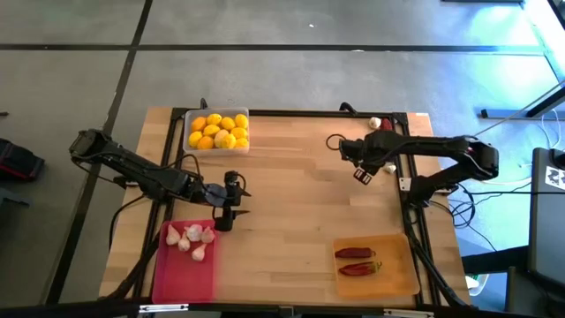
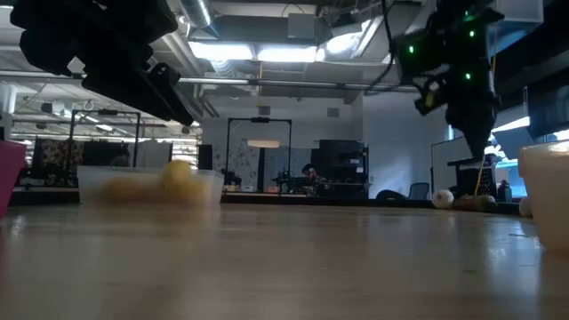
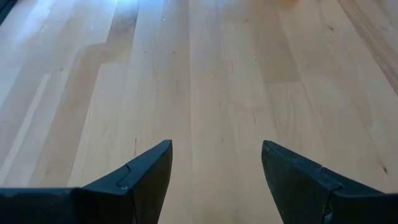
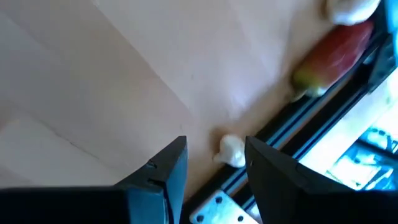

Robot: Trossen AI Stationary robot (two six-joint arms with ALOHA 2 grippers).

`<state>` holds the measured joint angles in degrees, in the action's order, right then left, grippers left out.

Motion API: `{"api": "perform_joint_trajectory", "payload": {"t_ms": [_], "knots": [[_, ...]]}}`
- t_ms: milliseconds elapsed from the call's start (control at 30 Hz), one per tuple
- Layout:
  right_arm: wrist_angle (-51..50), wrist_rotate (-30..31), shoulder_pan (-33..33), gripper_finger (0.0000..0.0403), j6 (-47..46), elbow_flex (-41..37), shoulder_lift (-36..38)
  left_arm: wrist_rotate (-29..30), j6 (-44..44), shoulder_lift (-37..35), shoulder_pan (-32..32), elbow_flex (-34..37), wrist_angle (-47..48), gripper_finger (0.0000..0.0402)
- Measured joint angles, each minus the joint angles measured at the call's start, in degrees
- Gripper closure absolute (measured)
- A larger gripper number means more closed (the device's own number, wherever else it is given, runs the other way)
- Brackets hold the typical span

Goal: Sort produce into baskets
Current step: Put the white garlic into the bottom left red bin

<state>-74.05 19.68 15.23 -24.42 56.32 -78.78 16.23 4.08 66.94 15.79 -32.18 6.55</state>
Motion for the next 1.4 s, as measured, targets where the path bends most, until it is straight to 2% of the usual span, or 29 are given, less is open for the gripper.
{"api": "perform_joint_trajectory", "payload": {"t_ms": [133, 400, 667, 800, 1267, 1400], "knots": [[0.2, -2.2, 4.2, 0.0249, 2.1, -3.3, 0.0, 0.0, 0.0, 0.0, 0.0, 0.0, 0.0, 0.0157], [0.7, -2.8, 9.4, 0.0241, 3.2, -8.1, 0.0, 0.0, 0.0, 0.0, -1.4, 0.0, 0.0, 0.0157], [1.1, -2.6, 14.7, 0.0164, 5.7, -8.4, -4.8, 0.0, 0.2, 0.0, -2.3, 0.0, -0.2, 0.0157], [1.1, -2.2, 16.7, 0.0144, 8.6, -8.4, -9.3, 0.0, 0.3, 0.0, -2.3, 0.0, -0.2, 0.0157], [3.4, 1.3, 17.9, 0.0141, 11.1, -8.4, -20.1, 0.0, 0.2, 0.0, -2.3, 0.0, 0.1, 0.0157], [3.7, 0.8, 17.9, 0.0157, 11.3, -8.4, -22.1, 0.0, 0.2, 0.0, -2.3, 0.0, 0.1, 0.0157]]}}
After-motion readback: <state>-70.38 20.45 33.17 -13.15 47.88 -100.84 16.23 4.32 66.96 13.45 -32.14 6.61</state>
